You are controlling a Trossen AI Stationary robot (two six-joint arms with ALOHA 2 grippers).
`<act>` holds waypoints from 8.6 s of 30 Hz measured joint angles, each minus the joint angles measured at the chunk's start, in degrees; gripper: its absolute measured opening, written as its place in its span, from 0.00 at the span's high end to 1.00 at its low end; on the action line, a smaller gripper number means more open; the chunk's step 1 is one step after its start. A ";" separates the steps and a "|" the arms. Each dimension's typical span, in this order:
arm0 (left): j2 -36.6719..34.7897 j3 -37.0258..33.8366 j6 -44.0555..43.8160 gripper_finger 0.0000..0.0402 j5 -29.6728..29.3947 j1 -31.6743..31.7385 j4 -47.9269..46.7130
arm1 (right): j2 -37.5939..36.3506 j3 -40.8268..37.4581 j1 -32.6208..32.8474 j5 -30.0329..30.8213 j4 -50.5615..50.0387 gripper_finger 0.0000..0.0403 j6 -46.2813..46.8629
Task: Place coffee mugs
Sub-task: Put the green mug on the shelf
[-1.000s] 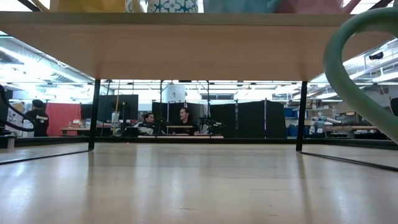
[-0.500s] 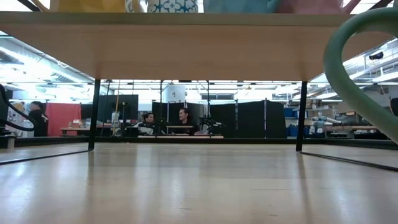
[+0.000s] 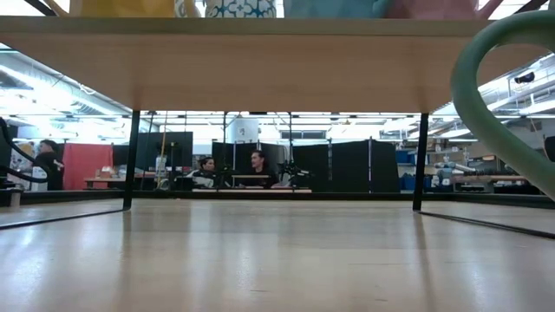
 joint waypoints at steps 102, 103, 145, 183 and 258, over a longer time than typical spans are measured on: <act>0.00 0.00 -6.27 0.45 3.17 2.21 -4.48 | 12.74 -0.02 -15.37 -11.94 -3.30 0.93 6.34; -0.02 0.00 -6.78 0.45 3.68 2.21 -5.10 | 12.74 -0.02 -15.37 -11.67 -3.16 0.93 6.19; 0.00 -0.02 -8.74 0.84 4.36 2.56 -6.54 | 12.72 -0.02 -15.35 -11.70 -2.62 0.89 6.11; 0.02 -0.07 -12.12 0.85 3.56 2.25 -6.12 | 11.46 0.00 -12.10 -13.80 -3.08 0.66 6.10; -1.31 18.05 11.55 0.85 -47.60 -9.31 -0.22 | 9.53 0.00 -0.49 -4.52 17.44 0.66 1.68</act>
